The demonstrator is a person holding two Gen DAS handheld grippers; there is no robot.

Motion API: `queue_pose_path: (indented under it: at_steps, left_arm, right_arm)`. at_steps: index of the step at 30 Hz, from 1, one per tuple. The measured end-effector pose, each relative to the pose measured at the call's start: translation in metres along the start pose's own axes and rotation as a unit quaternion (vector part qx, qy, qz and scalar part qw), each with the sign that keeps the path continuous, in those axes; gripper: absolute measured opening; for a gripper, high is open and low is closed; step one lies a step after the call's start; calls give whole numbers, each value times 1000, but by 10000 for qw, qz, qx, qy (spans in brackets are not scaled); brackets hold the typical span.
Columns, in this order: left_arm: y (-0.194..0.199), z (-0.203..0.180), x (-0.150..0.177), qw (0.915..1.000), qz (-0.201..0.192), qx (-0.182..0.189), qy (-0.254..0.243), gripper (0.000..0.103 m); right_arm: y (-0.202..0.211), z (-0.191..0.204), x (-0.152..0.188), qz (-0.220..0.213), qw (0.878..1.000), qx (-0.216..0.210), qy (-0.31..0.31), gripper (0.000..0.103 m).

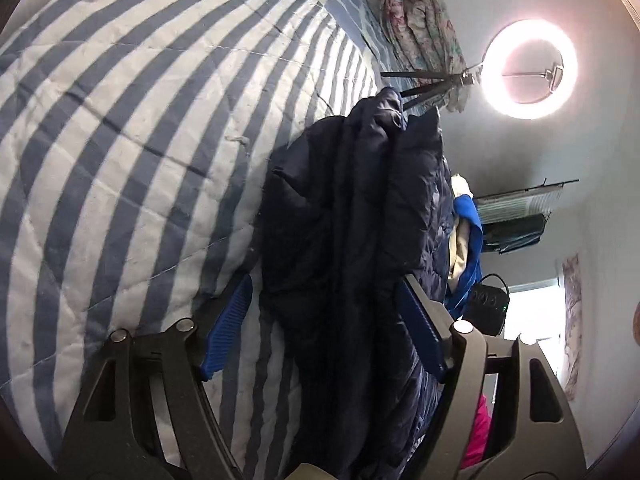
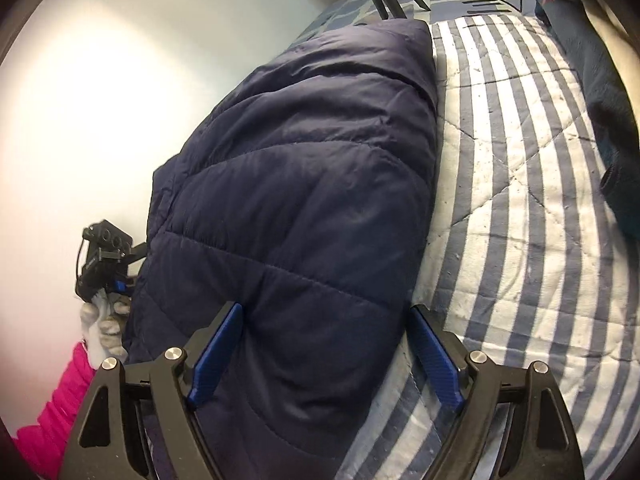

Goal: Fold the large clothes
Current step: 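Grasp the folded jacket with both grippers and lift it off the mattress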

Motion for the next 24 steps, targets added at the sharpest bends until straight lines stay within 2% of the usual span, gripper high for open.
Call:
queue_pose_path:
  at_steps: [5, 13, 14, 16, 17, 18, 21, 24]
  left_arm:
    - [-8, -11, -1, 9997, 101, 218, -104, 82]
    - [-41, -29, -15, 9986, 135, -331, -396, 82]
    - [-44, -33, -15, 9984, 134, -358, -419, 79]
    - [-52, -39, -18, 9978, 116, -467, -458, 67]
    - [-54, -41, -18, 9975, 115, -508, -473, 58]
    - [-56, -43, -17, 9970, 104, -559, -524, 50]
    - [-56, -51, -12, 9934, -12, -793, -828, 34]
    - [-53, -63, -5, 9872, -134, -1066, -1182, 27]
  right_arm:
    - [-5, 6, -5, -42, 9999, -126, -5, 87]
    - [-25, 11, -17, -52, 9998, -191, -82, 86]
    - [-26, 11, -17, -59, 9998, -165, -92, 86]
    - [-27, 12, -18, -61, 9998, -110, -123, 82]
    - [-26, 12, -18, -54, 9999, -84, -139, 81]
    - [-25, 11, -17, -54, 9998, -65, -152, 78]
    - [-21, 14, -18, -46, 9999, 67, -151, 66]
    - [-14, 23, -20, -27, 9995, 317, 51, 51]
Point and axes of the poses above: each gripper's, at about its wrist camera, not at the fingertips, and y roughly against the way its jaws point, z to its left, x to its underside, the point moved 5 cm from there along -y, roughly the way its jaws point, and after that the axes turned 4 degrees about y, right-handed, at the moved point
